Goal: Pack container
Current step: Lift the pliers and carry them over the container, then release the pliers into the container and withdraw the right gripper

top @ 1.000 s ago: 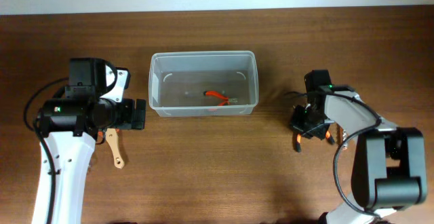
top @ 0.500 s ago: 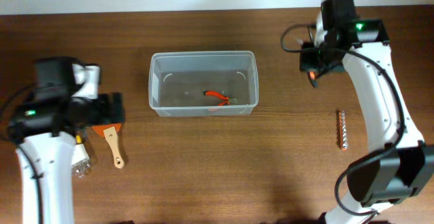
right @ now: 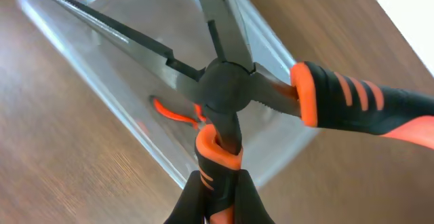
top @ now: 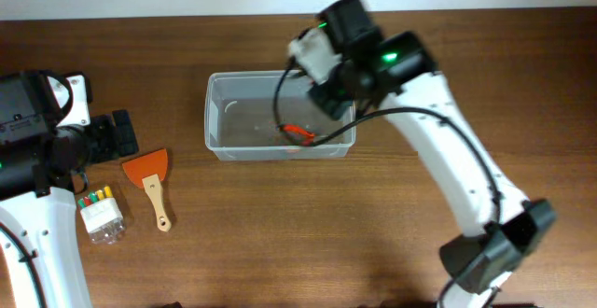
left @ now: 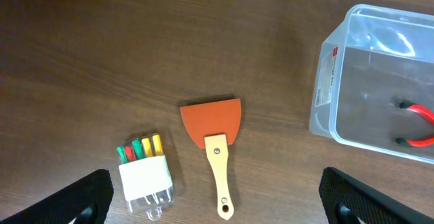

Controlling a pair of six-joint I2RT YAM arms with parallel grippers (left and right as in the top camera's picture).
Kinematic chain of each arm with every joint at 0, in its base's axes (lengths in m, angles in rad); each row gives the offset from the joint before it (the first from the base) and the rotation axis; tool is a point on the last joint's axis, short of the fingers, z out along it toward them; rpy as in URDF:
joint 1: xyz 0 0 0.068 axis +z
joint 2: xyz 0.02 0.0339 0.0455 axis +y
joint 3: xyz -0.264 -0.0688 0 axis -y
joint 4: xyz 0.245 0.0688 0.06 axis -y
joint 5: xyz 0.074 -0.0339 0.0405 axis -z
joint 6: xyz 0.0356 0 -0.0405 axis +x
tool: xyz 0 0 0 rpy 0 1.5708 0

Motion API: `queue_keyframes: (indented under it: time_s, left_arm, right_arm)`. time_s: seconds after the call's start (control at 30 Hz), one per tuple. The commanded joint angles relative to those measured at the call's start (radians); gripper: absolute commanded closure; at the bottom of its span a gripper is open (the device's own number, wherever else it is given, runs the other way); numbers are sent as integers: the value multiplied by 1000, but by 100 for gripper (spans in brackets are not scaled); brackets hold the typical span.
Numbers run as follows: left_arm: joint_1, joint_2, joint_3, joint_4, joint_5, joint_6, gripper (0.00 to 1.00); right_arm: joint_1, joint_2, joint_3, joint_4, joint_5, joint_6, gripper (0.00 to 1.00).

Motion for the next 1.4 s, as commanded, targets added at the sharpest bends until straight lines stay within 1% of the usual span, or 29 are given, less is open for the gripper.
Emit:
queue_keyframes:
  time_s: [0.0,0.13,0.23,0.3,0.47,0.53,0.57,0.63,0.67,0.93,0.97,1.03,1.1,1.27,1.3,1.33,1.37]
  left_arm:
    - [2,-6,19,-12,20,-14,1]
    - [2,-6,19,-17,20,-14,1]
    - [2,-6,19,-17,20,-14,1]
    - [2,-6,19,-17,20,-14,1]
    - [2,-6,19,-16,20,-13,1]
    - [2,-6,19,-17,19,-13,1]
    - [2,-6,19,-17,19,-13,1]
    - [2,-6,19,-18,19,-13,1]
    - [2,-6,19,-18,19,-13,1]
    - [2,-6,19,-18,19,-13,1]
    - [2,-6,19,-17,19,-13,1]
    - [2,-6,19,-18,19,-13,1]
    - [2,-6,19,-18,19,-13,1]
    - [2,-6,19,-16,18,-13,1]
    - [2,-6,19,-16,17,-13,1]
    - [2,-6,19,-16,16,-13,1]
    - [2,-6,19,-16,16,-13,1]
  right_arm:
    - [35,76,18,32,-8,-124,96]
    - [43,179,18,62,-79,-101,96]
    - [43,257,18,88,-95,-25,96]
    - [43,294,18,95,-98,-6,96]
    - [43,348,18,104,-98,-6,96]
    - [43,356,18,112,-98,-6,92]
    - [42,357,18,115,-98,-6,87]
    - [42,360,18,116,-98,-6,73]
    - [42,360,18,116,-98,-7,63]
    - [42,360,18,126,-89,-7,63]
    - [42,359,18,126,-74,-7,64]
    - [42,348,19,122,-29,-6,70]
    - [41,319,20,114,28,-6,75]
    - [-4,175,87,54,154,14,74]
    - [-25,138,106,42,175,36,70]
    - [-42,110,117,33,187,54,64]
    - [-77,64,130,20,194,79,53]
